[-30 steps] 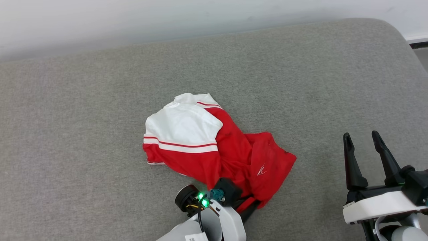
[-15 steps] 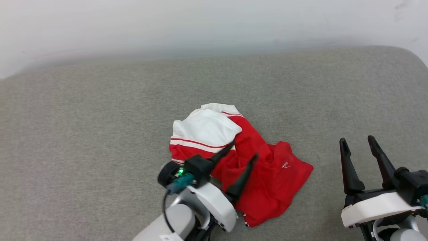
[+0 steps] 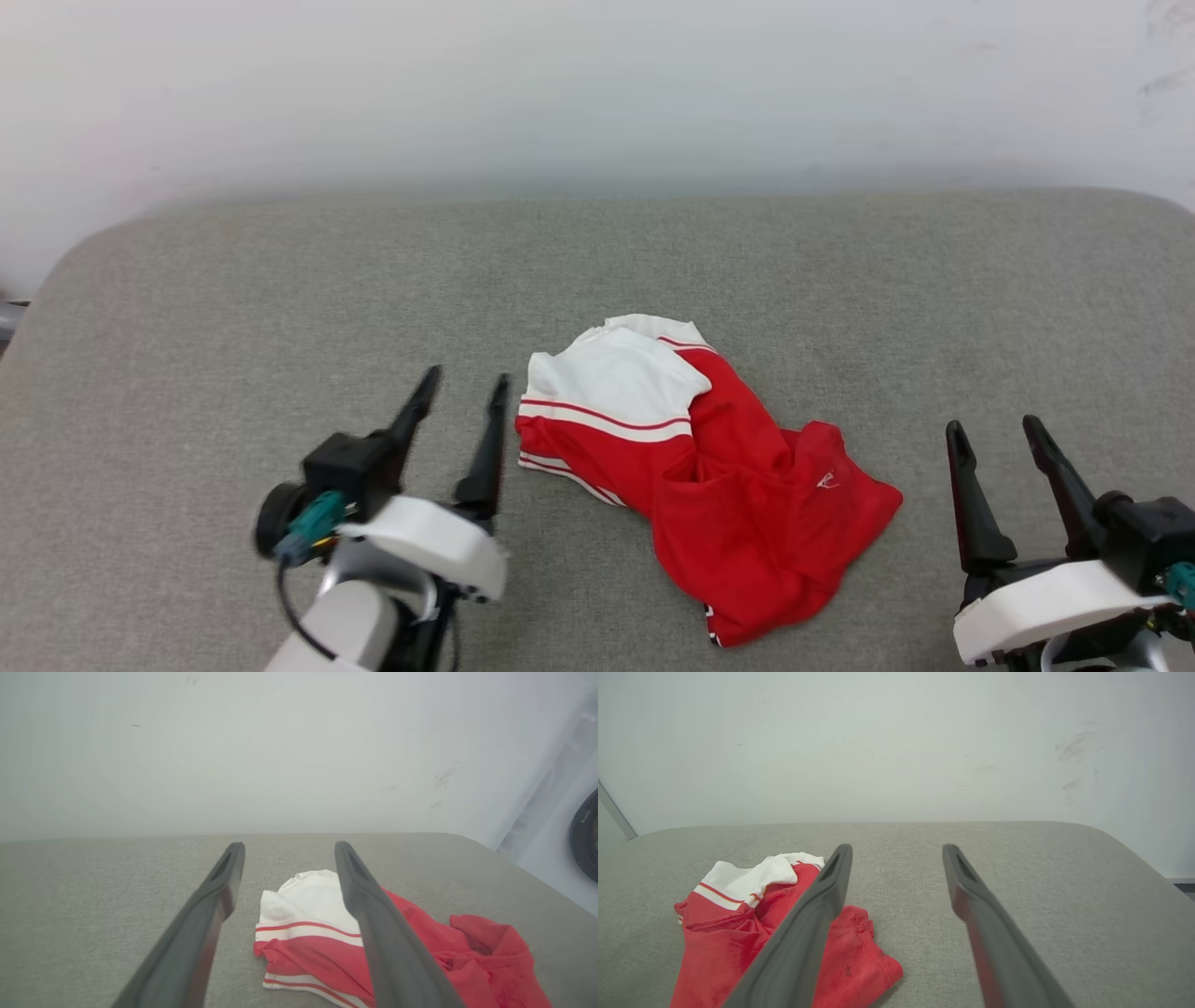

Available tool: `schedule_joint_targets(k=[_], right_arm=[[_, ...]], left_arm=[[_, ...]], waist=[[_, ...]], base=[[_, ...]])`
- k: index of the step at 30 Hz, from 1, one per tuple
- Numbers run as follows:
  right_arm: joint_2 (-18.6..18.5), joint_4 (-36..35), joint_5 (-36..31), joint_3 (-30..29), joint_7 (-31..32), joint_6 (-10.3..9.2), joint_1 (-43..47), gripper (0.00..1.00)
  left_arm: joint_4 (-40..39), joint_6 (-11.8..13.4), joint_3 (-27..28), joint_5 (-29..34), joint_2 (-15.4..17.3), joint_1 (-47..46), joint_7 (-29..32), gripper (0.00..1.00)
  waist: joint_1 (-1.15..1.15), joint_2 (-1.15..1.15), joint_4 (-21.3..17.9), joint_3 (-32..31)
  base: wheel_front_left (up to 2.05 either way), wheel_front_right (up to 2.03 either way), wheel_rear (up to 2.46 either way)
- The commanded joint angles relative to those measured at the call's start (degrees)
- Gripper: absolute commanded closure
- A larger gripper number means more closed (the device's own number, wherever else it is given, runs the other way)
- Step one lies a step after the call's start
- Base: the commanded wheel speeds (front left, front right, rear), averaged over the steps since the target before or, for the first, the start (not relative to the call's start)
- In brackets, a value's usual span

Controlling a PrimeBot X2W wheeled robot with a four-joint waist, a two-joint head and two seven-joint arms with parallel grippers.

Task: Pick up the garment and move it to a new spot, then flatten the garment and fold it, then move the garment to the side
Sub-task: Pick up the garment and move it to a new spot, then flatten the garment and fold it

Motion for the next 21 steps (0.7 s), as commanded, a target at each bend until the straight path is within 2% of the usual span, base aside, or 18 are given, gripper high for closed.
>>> schedule_joint_targets(k=[1, 9, 21], right_arm=[[0.07, -0.31, 0.24, 0.1, 0.22, -0.04, 0.8, 0.0], [0.06, -0.48, 0.68, 0.43, 0.87, -0.04, 2.42, 0.0], [0.06, -1.01, 0.77, 0.17, 1.2, -0.04, 3.46, 0.0]], left_arm=[[-0.2, 0.52, 1.67, 0.59, 0.56, 1.6, -0.13, 0.0], [-0.61, 1.63, 8.3, 3.88, 3.97, 7.05, -0.13, 0.0], [-1.12, 0.61, 9.41, 4.58, 4.36, 10.55, -0.14, 0.0]], waist=[[0.0, 0.0, 0.52, -0.63], [0.0, 0.0, 1.51, -2.08], [0.0, 0.0, 1.51, -2.84]], base=[[0.0, 0.0, 0.0], [0.0, 0.0, 0.0], [0.0, 0.0, 0.0]])
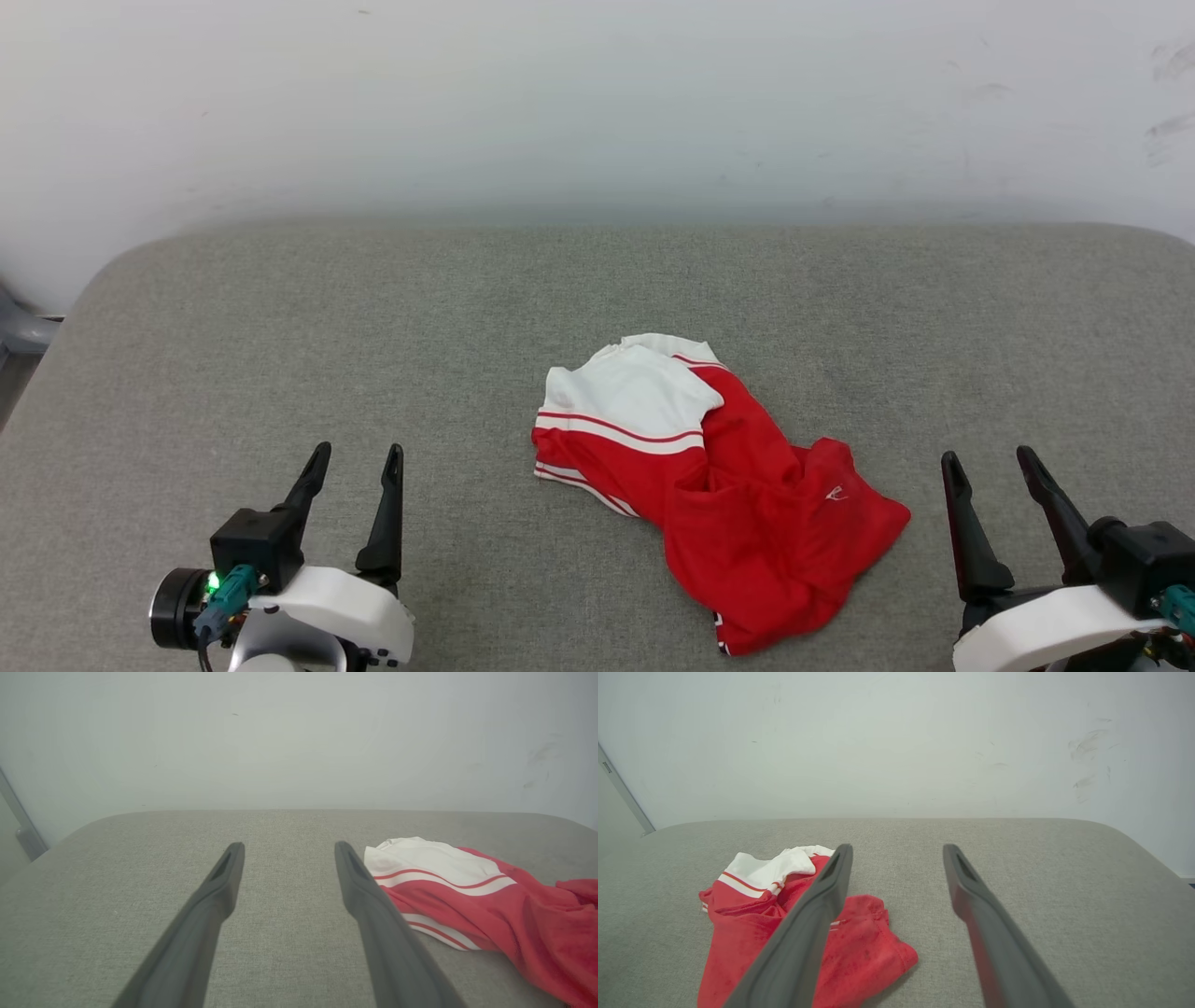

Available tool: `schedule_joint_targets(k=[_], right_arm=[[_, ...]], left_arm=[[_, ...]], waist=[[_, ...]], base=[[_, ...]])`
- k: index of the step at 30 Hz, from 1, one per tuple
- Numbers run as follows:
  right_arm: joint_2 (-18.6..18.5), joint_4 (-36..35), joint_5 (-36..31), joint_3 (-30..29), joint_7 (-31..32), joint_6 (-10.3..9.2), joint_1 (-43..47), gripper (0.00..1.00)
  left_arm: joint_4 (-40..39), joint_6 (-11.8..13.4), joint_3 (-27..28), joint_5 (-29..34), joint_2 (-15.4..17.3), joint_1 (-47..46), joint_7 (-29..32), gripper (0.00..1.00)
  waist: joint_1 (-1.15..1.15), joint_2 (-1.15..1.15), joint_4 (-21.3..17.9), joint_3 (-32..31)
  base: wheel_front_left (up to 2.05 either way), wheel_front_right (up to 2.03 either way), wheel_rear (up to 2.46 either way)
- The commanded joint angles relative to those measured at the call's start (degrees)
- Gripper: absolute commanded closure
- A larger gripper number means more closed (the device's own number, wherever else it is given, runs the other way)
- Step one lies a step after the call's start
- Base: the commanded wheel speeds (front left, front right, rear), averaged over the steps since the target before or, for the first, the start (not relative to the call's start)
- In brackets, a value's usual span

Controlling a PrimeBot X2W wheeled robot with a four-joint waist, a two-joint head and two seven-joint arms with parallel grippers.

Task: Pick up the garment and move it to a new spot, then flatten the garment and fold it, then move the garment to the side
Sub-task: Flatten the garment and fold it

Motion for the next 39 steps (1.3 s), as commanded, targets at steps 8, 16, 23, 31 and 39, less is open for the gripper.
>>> schedule_joint_targets(k=[8, 16, 23, 31, 39], right_arm=[[0.05, 0.12, 0.44, -0.21, 0.0, -0.04, -0.25, 0.0], [0.05, -0.36, 0.49, 0.03, 0.22, -0.04, -1.73, 0.0], [0.04, -0.64, 0.31, 1.52, 0.21, -0.04, -4.57, 0.0], [0.05, 1.11, 1.37, 2.51, -1.49, -0.04, -7.74, 0.0], [0.04, 3.52, 2.38, 3.86, -3.25, -0.04, -10.11, 0.0]], left_arm=[[0.94, -0.54, 0.17, -0.54, -0.08, -1.34, 0.54, 0.0], [2.54, -4.45, -2.84, -2.62, -0.3, -8.46, 9.47, 0.0], [7.36, -8.87, -5.46, -6.08, -0.38, -18.81, 22.68, 0.0], [14.2, -11.68, -8.26, -8.45, 0.77, -28.93, 32.35, 0.0], [22.23, -12.58, -12.39, -10.59, 0.98, -37.08, 40.88, 0.0]], waist=[[0.0, 0.0, 0.11, 0.48], [0.0, 0.0, 0.28, 3.26], [0.0, 0.0, -1.92, 9.47], [0.0, 0.0, -5.61, 15.59], [0.0, 0.0, -7.56, 19.26]], base=[[0.0, 0.0, 0.0], [0.0, 0.0, 0.0], [0.0, 0.0, 0.0], [0.0, 0.0, 0.0], [0.0, 0.0, 0.0]])
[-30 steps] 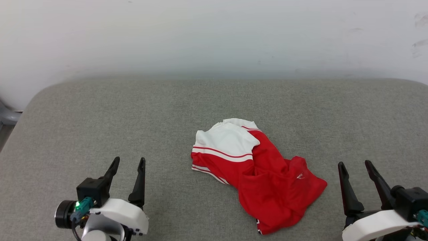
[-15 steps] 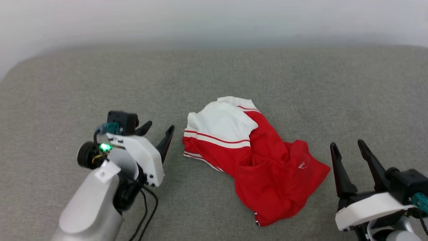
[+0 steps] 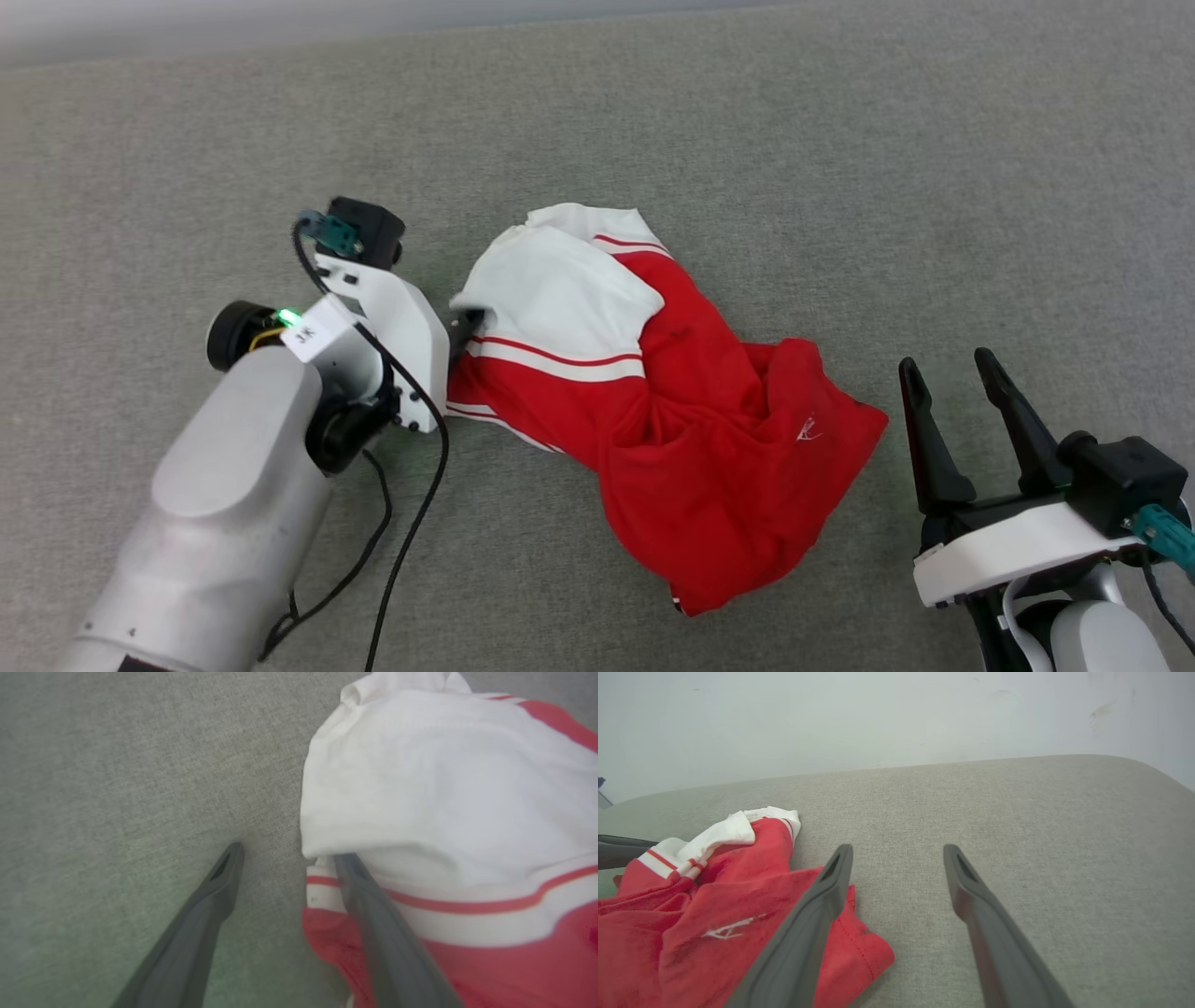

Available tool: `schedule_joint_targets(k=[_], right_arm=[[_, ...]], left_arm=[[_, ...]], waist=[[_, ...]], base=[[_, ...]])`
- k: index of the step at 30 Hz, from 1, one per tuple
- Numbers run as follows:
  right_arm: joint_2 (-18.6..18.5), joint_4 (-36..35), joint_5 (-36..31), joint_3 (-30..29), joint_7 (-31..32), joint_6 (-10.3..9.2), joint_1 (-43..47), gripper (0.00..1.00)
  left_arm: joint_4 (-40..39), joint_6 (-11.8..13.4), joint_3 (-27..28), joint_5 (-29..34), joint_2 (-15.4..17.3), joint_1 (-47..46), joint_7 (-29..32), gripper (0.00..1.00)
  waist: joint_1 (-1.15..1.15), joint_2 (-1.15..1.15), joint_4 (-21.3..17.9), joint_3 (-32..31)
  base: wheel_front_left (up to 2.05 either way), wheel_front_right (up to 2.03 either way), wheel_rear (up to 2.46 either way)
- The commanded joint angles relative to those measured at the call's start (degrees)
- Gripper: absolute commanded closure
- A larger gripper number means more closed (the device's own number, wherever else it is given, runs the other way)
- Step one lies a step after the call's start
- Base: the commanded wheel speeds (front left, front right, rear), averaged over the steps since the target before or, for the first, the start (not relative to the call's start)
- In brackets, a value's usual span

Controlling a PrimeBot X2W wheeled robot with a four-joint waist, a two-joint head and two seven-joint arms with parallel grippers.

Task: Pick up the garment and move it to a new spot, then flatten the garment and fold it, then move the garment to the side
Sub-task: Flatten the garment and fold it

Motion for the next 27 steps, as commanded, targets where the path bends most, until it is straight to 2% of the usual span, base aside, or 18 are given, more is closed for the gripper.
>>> schedule_joint_targets(k=[1, 4, 5, 6, 7, 8, 11, 16, 21, 27], right_arm=[[0.05, 0.48, 0.26, 0.3, -0.41, -0.04, -0.83, 0.0], [0.06, 1.38, 0.62, 0.67, -0.96, -0.04, -1.51, 0.0], [0.06, 1.71, 0.65, 0.7, -1.12, -0.04, -1.57, 0.0], [0.04, 2.09, 0.7, 0.68, -1.17, -0.04, -1.63, 0.0], [0.05, 2.43, 0.8, 0.72, -1.37, -0.04, -1.71, 0.0], [0.05, 2.62, 0.9, 0.72, -1.51, -0.04, -1.8, 0.0], [0.05, 3.4, 1.19, 0.53, -1.88, -0.04, -1.82, 0.0], [0.05, 3.95, 0.99, 0.22, -1.83, -0.04, -1.66, 0.0], [0.05, 3.81, 0.59, -0.51, -1.24, -0.04, -1.34, 0.0], [0.05, 3.41, 0.16, -1.57, -0.59, -0.04, -0.23, 0.0]], left_arm=[[1.55, -0.07, -0.26, -1.04, -0.05, -0.9, 1.16, 0.0], [5.47, -0.21, -2.97, -2.17, -0.04, -1.46, 5.5, 0.0], [6.36, -0.21, -4.7, -2.13, 0.14, -1.21, 7.6, 0.16], [7.04, -0.24, -6.33, -2.98, 0.09, -0.59, 9.51, 0.53], [6.97, -0.3, -7.82, -3.77, 0.05, -0.02, 10.75, 0.73], [6.76, -0.38, -9.12, -4.58, 0.14, 0.33, 11.7, 1.0], [5.94, -0.45, -12.24, -6.56, 1.06, 1.21, 12.07, 1.0], [4.66, -0.37, -15.21, -7.67, 3.0, 0.65, 7.92, 1.0], [4.96, -0.24, -14.63, -6.37, 3.79, -2.26, -0.46, 1.0], [5.43, 2.57, -12.56, -4.46, 2.63, -3.57, -11.53, 1.0]], waist=[[-0.01, 0.0, -1.02, 0.97], [-0.01, 0.0, -1.62, 1.32], [-0.01, 0.0, -1.79, 1.34], [-0.01, 0.0, -1.96, 1.31], [-0.01, 0.0, -2.09, 1.26], [-0.01, 0.0, -2.19, 1.21], [-0.01, 0.0, -2.26, 0.89], [-0.01, 0.0, -1.79, -0.1], [-0.01, 0.0, -0.74, -1.53], [-0.01, 0.0, 0.99, -3.74]], base=[[0.0, 0.0, 0.0], [0.0, 0.0, 0.0], [0.0, 0.0, 0.0], [0.0, 0.0, 0.0], [0.0, 0.0, 0.0], [0.0, 0.0, 0.0], [0.0, 0.0, 0.0], [0.0, 0.0, 0.0], [0.0, 0.0, 0.0], [0.0, 0.0, 0.0]])
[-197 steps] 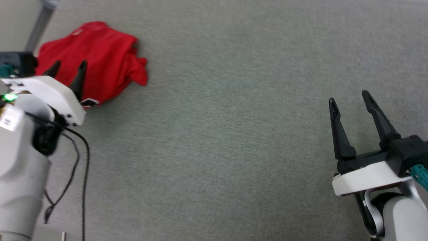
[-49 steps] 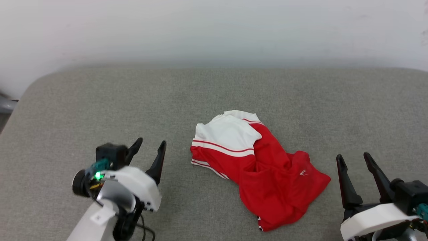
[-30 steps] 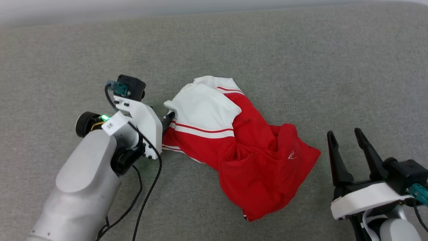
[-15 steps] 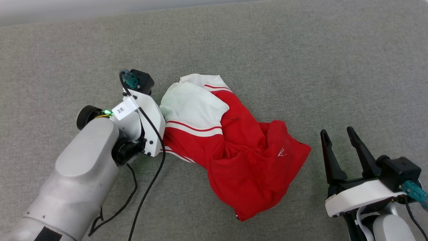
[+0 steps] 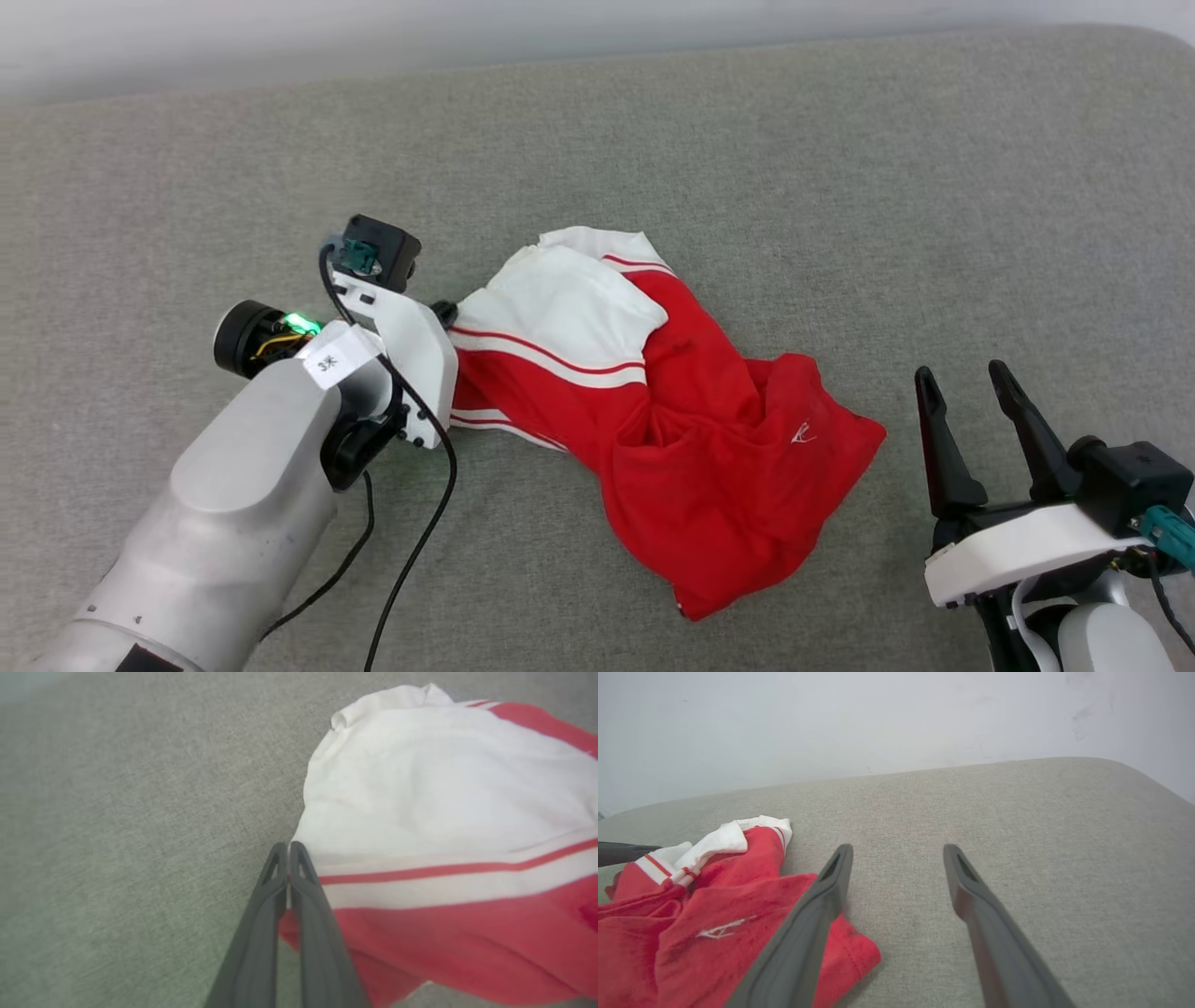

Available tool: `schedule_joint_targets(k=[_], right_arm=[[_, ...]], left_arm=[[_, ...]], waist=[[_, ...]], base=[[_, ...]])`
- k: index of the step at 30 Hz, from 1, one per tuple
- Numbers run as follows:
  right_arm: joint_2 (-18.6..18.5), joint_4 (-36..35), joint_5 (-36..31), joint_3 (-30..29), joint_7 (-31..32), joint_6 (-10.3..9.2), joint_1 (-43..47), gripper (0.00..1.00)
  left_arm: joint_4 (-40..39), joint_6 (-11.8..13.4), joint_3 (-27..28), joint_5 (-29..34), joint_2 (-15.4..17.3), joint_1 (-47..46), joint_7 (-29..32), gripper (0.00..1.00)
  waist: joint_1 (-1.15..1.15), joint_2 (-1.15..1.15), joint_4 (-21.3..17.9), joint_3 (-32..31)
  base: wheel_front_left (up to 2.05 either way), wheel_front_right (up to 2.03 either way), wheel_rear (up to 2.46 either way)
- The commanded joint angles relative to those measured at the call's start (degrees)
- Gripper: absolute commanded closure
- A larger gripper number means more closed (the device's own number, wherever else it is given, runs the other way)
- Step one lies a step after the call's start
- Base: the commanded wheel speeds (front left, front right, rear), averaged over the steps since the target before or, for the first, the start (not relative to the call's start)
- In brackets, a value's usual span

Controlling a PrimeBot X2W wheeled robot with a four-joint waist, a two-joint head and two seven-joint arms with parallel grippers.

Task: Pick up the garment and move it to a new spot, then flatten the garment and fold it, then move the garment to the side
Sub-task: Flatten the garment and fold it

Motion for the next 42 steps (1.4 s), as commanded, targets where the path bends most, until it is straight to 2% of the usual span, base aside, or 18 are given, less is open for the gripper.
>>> schedule_joint_targets(k=[1, 8, 14, 17, 18, 23, 29, 33, 38, 39, 40, 41, 42], right_arm=[[0.05, -0.28, -0.43, -0.19, 0.32, -0.04, 0.56, 0.0], [0.05, -1.28, -0.66, -1.62, 1.16, -0.04, 1.83, 0.0], [0.05, -2.25, -0.76, -3.11, 1.69, -0.04, 2.88, 0.0], [0.05, -2.49, -0.79, -3.64, 2.03, -0.04, 3.67, 0.0], [0.05, -2.49, -0.79, -3.64, 2.03, -0.04, 3.67, 0.0], [0.05, -3.08, -0.52, -4.32, 2.47, -0.04, 5.29, 0.0], [0.05, -3.58, -0.4, -4.21, 3.33, -0.04, 6.85, 0.0], [0.06, -4.06, -0.42, -3.94, 3.88, -0.04, 7.37, 0.0], [0.05, -4.78, -0.49, -3.99, 4.61, -0.04, 7.98, 0.0], [0.05, -4.95, -0.49, -4.04, 4.74, -0.04, 8.05, 0.0], [0.05, -5.05, -0.48, -4.07, 4.83, -0.04, 8.2, 0.0], [0.05, -5.14, -0.47, -4.08, 4.95, -0.04, 8.35, 0.0], [0.05, -5.25, -0.42, -4.12, 5.02, -0.04, 8.48, 0.0]], left_arm=[[0.3, 0.93, 0.58, 0.22, -0.31, 0.48, -2.06, 1.0], [-1.48, 4.24, 3.21, 0.0, 0.31, 2.93, -10.59, 1.0], [-7.16, 7.84, 6.12, -1.11, 3.28, 9.2, -15.76, 1.0], [-11.17, 10.47, 7.45, -1.88, 5.43, 14.23, -16.95, 1.0], [-11.17, 10.47, 7.45, -1.88, 5.43, 14.23, -16.95, 1.0], [-18.57, 15.65, 9.49, -4.2, 8.35, 24.87, -17.26, 1.0], [-24.95, 20.97, 11.72, -9.11, 9.04, 38.73, -16.79, 1.0], [-26.14, 21.93, 11.69, -11.97, 7.6, 44.97, -16.65, 1.0], [-26.08, 20.82, 10.4, -12.27, 5.81, 46.8, -17.66, 1.0], [-26.1, 20.65, 10.1, -11.77, 5.71, 46.36, -17.99, 0.72], [-26.13, 20.42, 10.04, -11.49, 5.66, 45.83, -18.55, 0.2], [-26.17, 20.32, 10.04, -11.31, 5.55, 45.43, -19.09, 0.0], [-26.31, 20.08, 10.09, -10.84, 5.57, 45.03, -19.87, 0.0]], waist=[[-0.01, 0.0, 0.86, -1.11], [-0.01, 0.0, 2.59, -3.54], [-0.01, 0.0, 3.74, -5.1], [-0.01, 0.0, 4.21, -6.01], [-0.01, 0.0, 4.21, -6.01], [-0.01, 0.0, 4.9, -7.56], [-0.01, 0.0, 5.12, -9.31], [-0.01, 0.0, 5.01, -10.26], [-0.01, 0.0, 5.02, -10.95], [-0.01, 0.0, 5.04, -11.03], [-0.01, 0.0, 5.06, -11.14], [-0.01, 0.0, 5.06, -11.24], [-0.01, 0.0, 5.06, -11.34]], base=[[0.0, 0.0, 0.0], [0.0, 0.0, 0.0], [0.0, 0.0, 0.0], [0.0, 0.0, 0.0], [0.0, 0.0, 0.0], [0.0, 0.0, 0.0], [0.0, 0.0, 0.0], [0.0, 0.0, 0.0], [0.0, 0.0, 0.0], [0.0, 0.0, 0.0], [0.0, 0.0, 0.0], [0.0, 0.0, 0.0], [0.0, 0.0, 0.0]])
